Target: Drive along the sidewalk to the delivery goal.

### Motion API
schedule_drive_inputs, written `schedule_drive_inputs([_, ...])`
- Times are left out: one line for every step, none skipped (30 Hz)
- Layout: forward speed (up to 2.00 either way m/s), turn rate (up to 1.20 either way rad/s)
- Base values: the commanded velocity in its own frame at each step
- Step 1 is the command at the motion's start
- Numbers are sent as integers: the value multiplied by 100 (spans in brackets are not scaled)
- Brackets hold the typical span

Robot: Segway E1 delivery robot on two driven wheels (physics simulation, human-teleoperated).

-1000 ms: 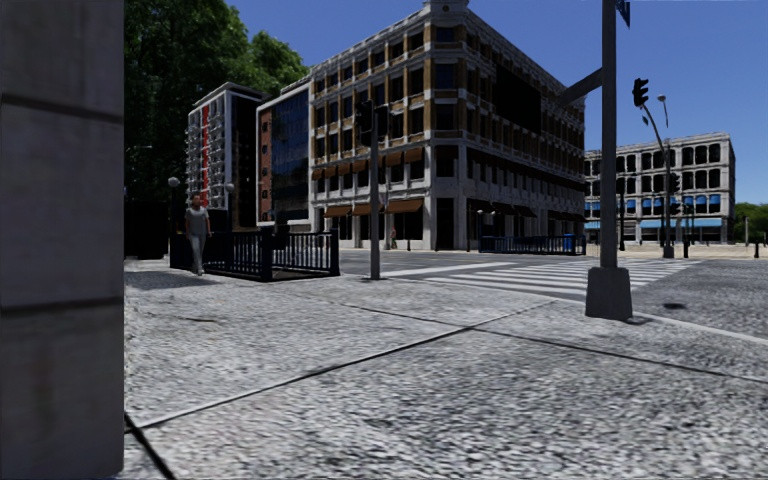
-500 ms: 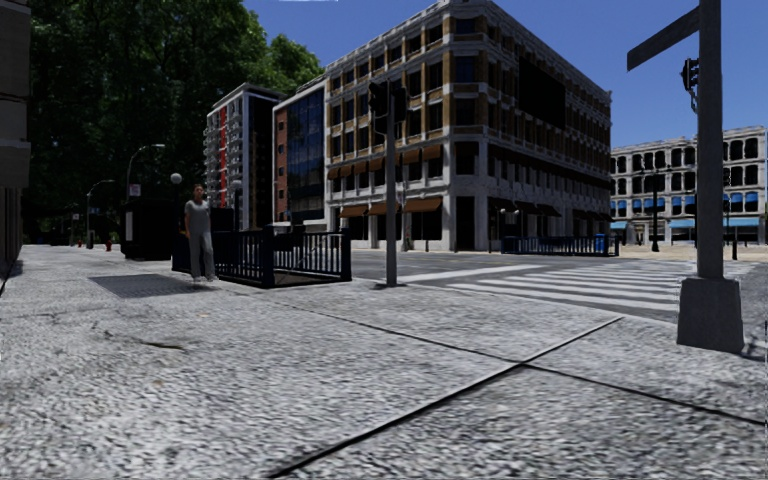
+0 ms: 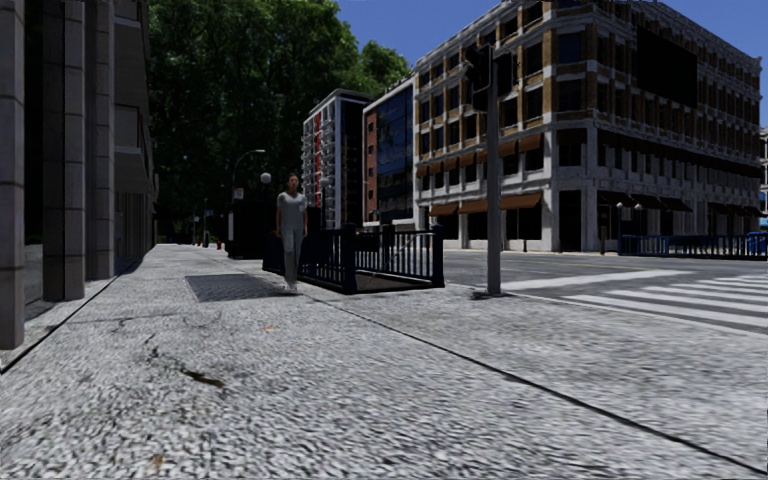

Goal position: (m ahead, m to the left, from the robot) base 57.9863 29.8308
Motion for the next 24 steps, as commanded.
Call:
schedule_drive_inputs([200,53])
schedule_drive_inputs([200,53])
schedule_drive_inputs([200,53])
schedule_drive_inputs([200,53])
schedule_drive_inputs([200,53])
schedule_drive_inputs([200,53])
schedule_drive_inputs([200,53])
schedule_drive_inputs([200,53])
schedule_drive_inputs([200,53])
schedule_drive_inputs([200,53])
schedule_drive_inputs([200,53])
schedule_drive_inputs([200,53])
schedule_drive_inputs([200,53])
schedule_drive_inputs([200,53])
schedule_drive_inputs([200,53])
schedule_drive_inputs([200,53])
schedule_drive_inputs([200,53])
schedule_drive_inputs([200,53])
schedule_drive_inputs([200,53])
schedule_drive_inputs([200,53])
schedule_drive_inputs([200,53])
schedule_drive_inputs([200,53])
schedule_drive_inputs([200,53])
schedule_drive_inputs([200,53])
